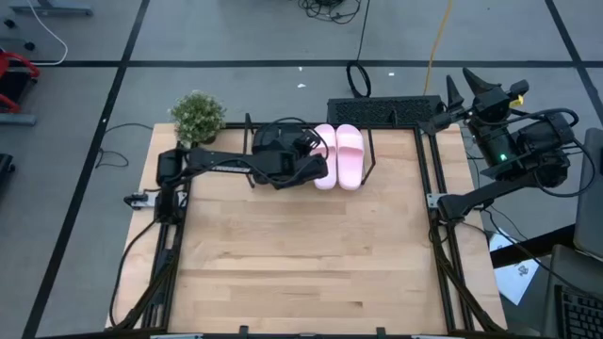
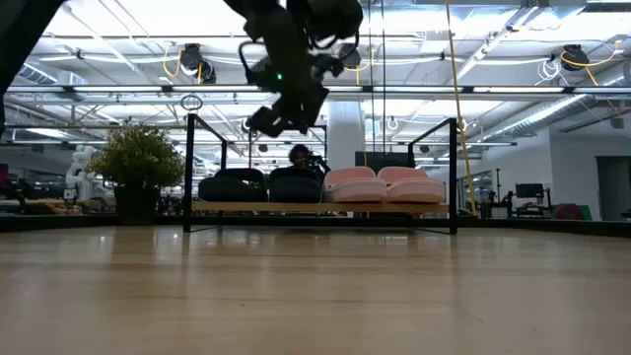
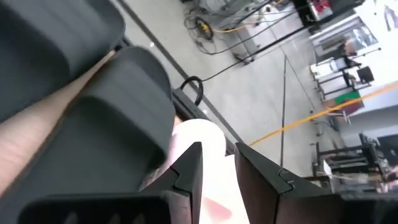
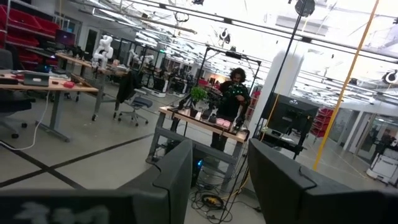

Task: Pick and place slides into the shelf
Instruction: Return to Home Position

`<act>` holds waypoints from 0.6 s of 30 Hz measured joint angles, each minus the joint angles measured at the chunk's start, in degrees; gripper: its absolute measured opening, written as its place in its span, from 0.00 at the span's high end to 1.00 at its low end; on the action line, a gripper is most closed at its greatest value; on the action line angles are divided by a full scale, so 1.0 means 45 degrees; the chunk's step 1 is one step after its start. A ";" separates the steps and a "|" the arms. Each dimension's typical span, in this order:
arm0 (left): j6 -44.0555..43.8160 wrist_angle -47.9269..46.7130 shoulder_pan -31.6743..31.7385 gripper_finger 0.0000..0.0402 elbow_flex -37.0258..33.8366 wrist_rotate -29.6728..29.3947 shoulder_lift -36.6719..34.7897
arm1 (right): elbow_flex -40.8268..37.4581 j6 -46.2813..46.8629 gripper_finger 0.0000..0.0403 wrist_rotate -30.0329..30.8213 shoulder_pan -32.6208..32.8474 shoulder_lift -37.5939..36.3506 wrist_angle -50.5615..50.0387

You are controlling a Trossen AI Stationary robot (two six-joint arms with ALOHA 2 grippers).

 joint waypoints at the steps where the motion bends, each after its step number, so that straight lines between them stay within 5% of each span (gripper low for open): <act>1: 0.0167 -0.0110 -0.0108 0.78 0.0000 -0.0124 -0.0190 | 0.0000 0.0005 0.64 0.0000 0.0000 0.0000 0.0000; 8: 0.2929 -0.0540 -0.1415 0.78 0.0005 -0.2187 -0.1996 | 0.0000 -0.0006 0.64 0.0000 0.0000 0.0002 0.0003; 18: 1.1852 -0.0996 -0.5297 0.78 0.0000 -0.2924 -0.6331 | 0.0000 0.0033 0.64 0.0050 0.0000 0.0005 -0.0001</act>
